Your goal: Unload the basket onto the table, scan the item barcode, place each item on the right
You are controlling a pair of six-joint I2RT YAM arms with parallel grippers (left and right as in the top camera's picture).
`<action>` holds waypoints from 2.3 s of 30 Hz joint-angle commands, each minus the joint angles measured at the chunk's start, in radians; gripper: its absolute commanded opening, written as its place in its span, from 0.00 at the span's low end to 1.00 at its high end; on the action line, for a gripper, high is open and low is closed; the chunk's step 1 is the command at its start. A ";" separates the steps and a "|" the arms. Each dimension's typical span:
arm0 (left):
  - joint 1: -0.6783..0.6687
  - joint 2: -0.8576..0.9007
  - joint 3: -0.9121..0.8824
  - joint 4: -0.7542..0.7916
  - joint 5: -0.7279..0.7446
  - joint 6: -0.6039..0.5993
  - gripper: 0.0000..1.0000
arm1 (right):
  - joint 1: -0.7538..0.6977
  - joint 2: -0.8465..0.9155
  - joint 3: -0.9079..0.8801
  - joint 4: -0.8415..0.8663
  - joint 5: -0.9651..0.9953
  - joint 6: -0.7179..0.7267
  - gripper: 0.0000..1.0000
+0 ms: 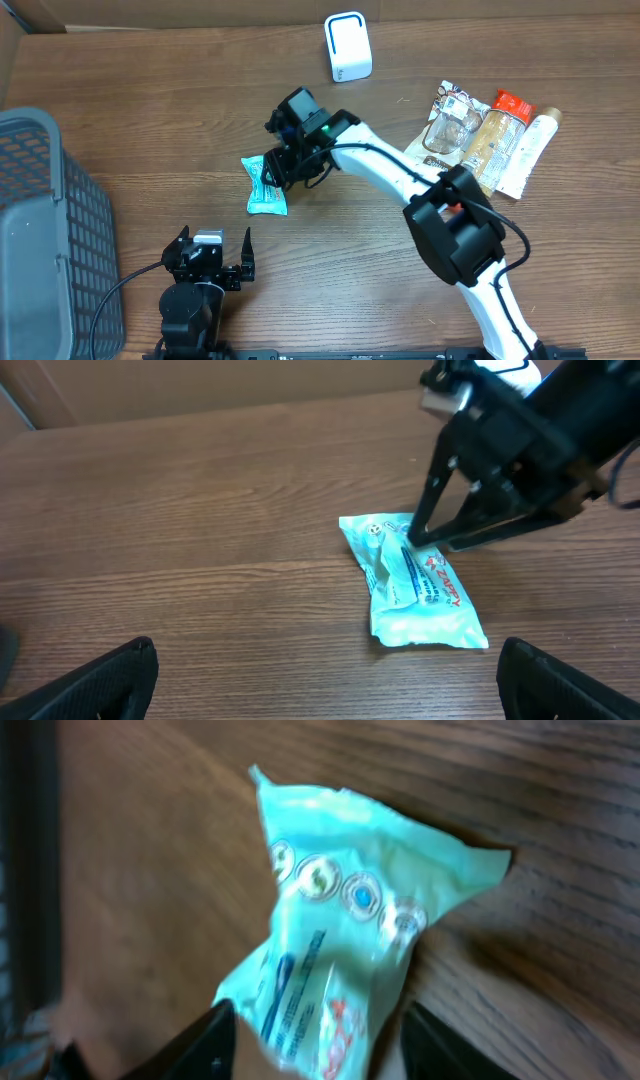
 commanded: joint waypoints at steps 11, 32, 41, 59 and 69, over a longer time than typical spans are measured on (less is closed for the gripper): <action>0.000 -0.008 -0.006 0.000 -0.009 -0.013 0.99 | 0.037 0.075 0.002 0.050 0.191 0.102 0.26; 0.000 -0.008 -0.006 0.000 -0.008 -0.013 1.00 | -0.036 -0.125 0.012 -0.218 0.389 -0.043 0.04; 0.000 -0.008 -0.006 0.000 -0.009 -0.013 1.00 | -0.036 -0.174 0.012 -0.354 0.491 -0.127 0.04; 0.000 -0.008 -0.006 0.000 -0.009 -0.013 1.00 | 0.076 -0.166 -0.144 -0.006 0.459 0.019 0.57; 0.000 -0.008 -0.006 0.000 -0.009 -0.013 1.00 | 0.179 -0.113 -0.144 0.090 0.823 -0.092 0.64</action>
